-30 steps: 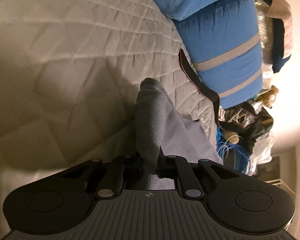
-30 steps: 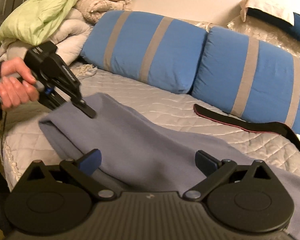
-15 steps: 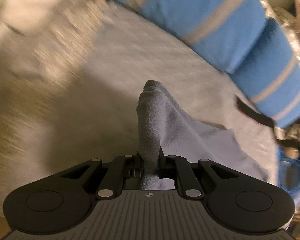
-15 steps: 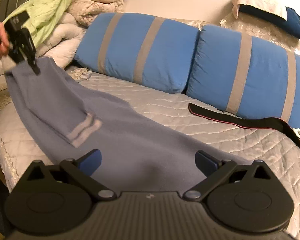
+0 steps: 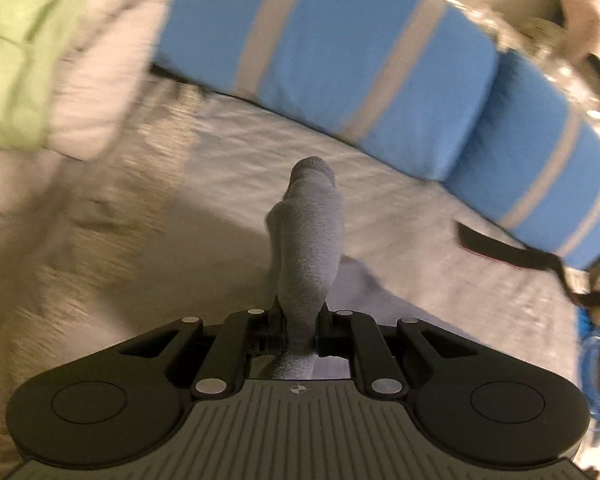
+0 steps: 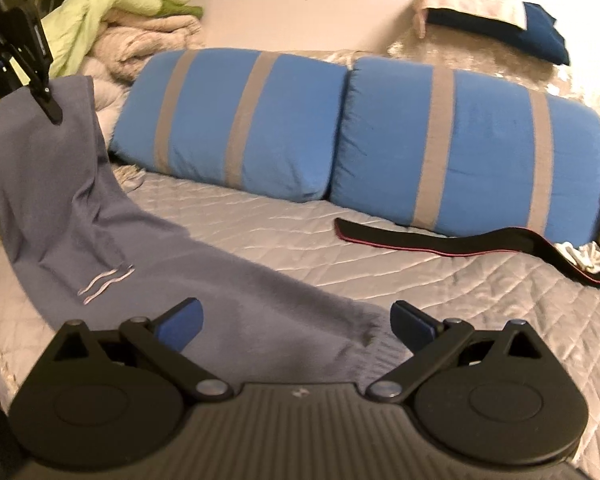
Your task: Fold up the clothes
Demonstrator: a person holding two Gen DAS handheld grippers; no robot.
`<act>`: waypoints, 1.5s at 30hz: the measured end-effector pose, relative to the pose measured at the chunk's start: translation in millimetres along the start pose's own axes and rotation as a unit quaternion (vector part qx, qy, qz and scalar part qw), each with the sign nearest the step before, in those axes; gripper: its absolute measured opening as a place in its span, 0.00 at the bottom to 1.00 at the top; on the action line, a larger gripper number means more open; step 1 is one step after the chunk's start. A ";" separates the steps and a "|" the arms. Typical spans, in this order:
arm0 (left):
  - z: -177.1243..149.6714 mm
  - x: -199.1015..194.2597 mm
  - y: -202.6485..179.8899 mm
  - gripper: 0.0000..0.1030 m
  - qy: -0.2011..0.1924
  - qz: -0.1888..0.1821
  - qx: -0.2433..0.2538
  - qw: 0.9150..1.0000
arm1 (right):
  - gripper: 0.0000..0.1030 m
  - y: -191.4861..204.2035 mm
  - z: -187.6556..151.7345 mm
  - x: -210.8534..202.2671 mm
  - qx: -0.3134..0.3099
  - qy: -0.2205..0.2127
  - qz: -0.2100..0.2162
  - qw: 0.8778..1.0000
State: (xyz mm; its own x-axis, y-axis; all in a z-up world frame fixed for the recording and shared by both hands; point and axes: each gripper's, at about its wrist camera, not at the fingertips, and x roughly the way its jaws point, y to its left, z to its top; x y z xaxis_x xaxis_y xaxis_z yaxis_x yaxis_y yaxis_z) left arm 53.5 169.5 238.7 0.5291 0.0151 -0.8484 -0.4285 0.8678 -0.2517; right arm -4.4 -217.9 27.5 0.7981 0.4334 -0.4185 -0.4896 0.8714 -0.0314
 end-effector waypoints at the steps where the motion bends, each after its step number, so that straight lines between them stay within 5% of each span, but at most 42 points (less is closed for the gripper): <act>1: -3.8 -0.8 -10.3 0.10 0.004 -0.012 0.001 1.000 | 1.00 -2.6 0.1 -0.5 0.005 -0.001 -0.005 1.000; 13: -50.2 37.7 -118.1 0.11 0.054 -0.117 0.029 0.991 | 1.00 -34.2 6.5 -7.3 0.060 -0.029 -0.057 0.996; 29: -88.2 114.6 -185.1 0.12 0.088 -0.098 0.081 0.988 | 1.00 -55.7 4.2 -2.7 0.081 -0.010 -0.070 0.994; 32: -91.3 125.9 -192.6 0.26 0.102 -0.118 0.105 0.982 | 1.00 -61.2 1.8 -1.3 0.102 -0.003 -0.053 0.993; 34: -92.6 127.0 -192.6 0.27 0.107 -0.153 0.120 0.975 | 1.00 -65.8 -0.1 -0.7 0.120 0.001 -0.039 0.992; 40: -86.2 103.7 -162.1 0.46 0.040 -0.205 0.140 0.968 | 0.98 -67.8 -1.7 4.6 0.152 0.011 0.037 0.988; 45: -77.9 95.4 -107.5 0.48 -0.054 -0.168 0.126 0.976 | 0.72 -68.6 1.8 24.7 0.199 0.044 0.123 0.971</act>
State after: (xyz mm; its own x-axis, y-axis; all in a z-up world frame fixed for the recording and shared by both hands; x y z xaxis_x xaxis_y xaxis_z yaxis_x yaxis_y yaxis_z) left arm 93.0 38.9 148.5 0.6885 -0.2501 -0.6808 -0.0322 0.9272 -0.3732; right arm 49.5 -266.6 20.9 0.6323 0.6338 -0.4455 -0.4736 0.7713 0.4251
